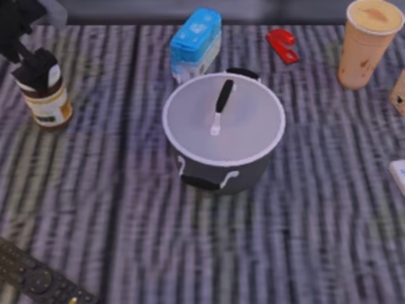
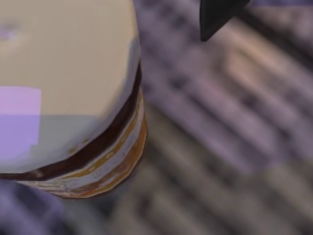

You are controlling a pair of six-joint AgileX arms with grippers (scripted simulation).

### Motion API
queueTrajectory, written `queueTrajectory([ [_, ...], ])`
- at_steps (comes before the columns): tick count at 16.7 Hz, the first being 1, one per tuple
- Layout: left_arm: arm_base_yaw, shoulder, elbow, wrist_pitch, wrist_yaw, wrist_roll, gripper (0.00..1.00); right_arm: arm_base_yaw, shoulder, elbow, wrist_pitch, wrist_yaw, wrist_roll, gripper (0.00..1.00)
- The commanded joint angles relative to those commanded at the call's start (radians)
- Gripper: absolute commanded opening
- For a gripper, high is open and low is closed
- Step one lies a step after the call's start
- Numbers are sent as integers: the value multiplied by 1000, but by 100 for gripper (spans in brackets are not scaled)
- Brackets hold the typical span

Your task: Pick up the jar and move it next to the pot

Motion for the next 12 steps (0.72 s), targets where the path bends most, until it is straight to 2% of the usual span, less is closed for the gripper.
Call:
queueTrajectory([
  [7,-1,-1,-17,17,0,0,100,0,0,0,0,0,0,100],
  [12,-6,-15,-196,179,-1,-5,100,0,0,0,0,0,0,100],
])
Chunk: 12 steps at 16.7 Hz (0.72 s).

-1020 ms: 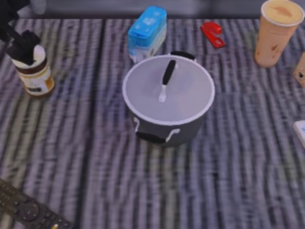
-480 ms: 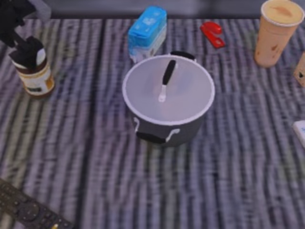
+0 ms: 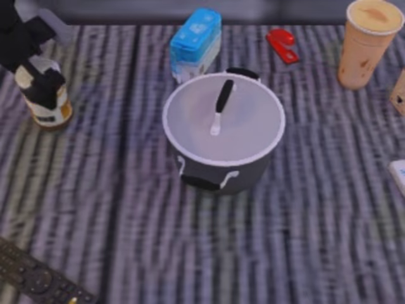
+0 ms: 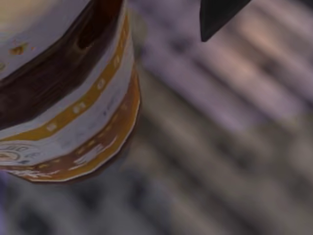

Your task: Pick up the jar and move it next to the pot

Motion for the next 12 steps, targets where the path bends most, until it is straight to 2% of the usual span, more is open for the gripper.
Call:
queueTrajectory([
  [6,-1,-2,-37,35,0,-1,100,0,0,0,0,0,0,100],
  [12,-1,-2,-37,35,0,-1,55,0,0,0,0,0,0,100],
])
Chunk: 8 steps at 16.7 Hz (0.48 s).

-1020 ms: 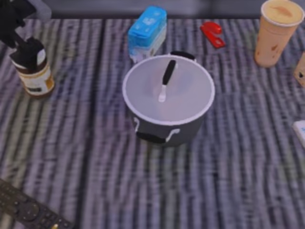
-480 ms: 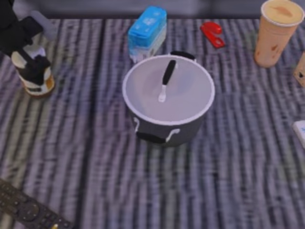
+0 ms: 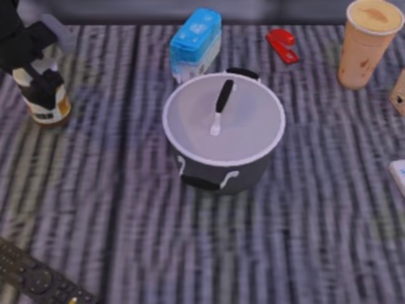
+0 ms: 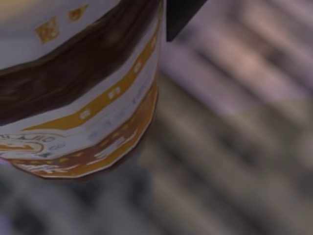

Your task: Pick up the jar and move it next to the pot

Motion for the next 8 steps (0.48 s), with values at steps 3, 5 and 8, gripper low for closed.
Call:
queueTrajectory([
  [3,0,0,0,0,0,0,32,0,0,0,0,0,0,100],
  [5,0,0,0,0,0,0,17,0,0,0,0,0,0,100],
  [8,0,0,0,0,0,0,0,0,0,0,0,0,0,100],
])
